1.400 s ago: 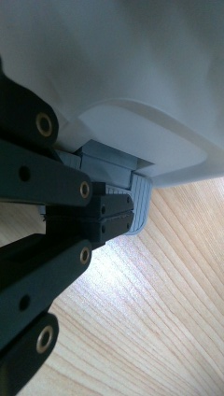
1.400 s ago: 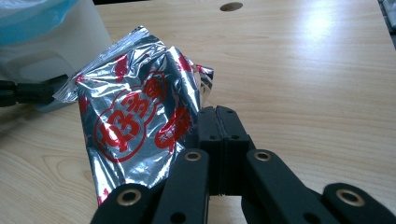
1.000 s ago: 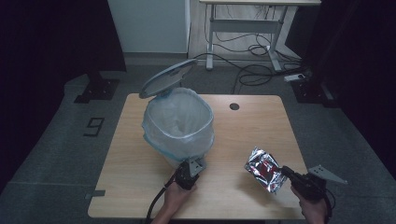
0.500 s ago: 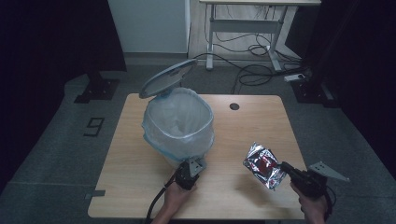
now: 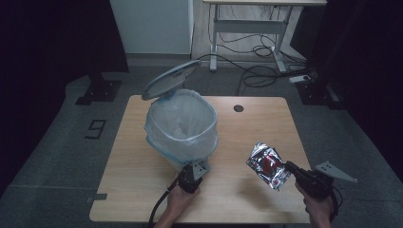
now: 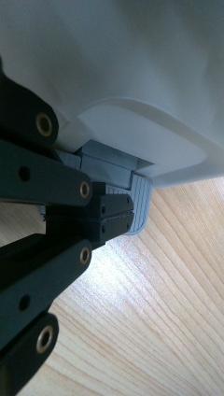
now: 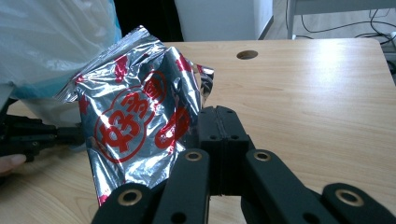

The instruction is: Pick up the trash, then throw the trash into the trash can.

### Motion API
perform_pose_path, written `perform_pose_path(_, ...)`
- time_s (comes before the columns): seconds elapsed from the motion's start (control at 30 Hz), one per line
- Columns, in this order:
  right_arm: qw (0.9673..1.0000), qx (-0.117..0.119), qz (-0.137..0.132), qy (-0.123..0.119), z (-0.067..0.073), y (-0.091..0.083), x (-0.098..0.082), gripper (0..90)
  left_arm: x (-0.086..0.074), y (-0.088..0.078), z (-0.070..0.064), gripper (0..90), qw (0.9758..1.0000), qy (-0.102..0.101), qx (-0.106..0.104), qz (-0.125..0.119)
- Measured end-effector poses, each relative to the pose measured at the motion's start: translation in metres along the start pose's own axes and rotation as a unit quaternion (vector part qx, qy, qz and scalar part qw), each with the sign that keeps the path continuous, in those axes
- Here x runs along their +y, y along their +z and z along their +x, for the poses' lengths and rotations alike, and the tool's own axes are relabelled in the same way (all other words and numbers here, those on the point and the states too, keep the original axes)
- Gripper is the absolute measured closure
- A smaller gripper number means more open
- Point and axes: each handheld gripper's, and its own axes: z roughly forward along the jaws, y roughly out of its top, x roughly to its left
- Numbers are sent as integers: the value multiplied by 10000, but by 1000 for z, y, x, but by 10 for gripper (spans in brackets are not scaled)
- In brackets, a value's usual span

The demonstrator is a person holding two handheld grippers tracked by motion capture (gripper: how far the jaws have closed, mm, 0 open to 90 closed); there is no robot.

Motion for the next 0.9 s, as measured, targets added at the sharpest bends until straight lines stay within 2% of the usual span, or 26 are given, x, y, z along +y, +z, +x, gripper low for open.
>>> perform_pose_path(0.17,10000,39,-84,26,2,0,6,899,0,0,0,900,10000,5,8,-8)
perform_pose_path(0.9,9993,183,-299,-155,17,4,39,899,0,0,0,900,10000,12,13,-5)
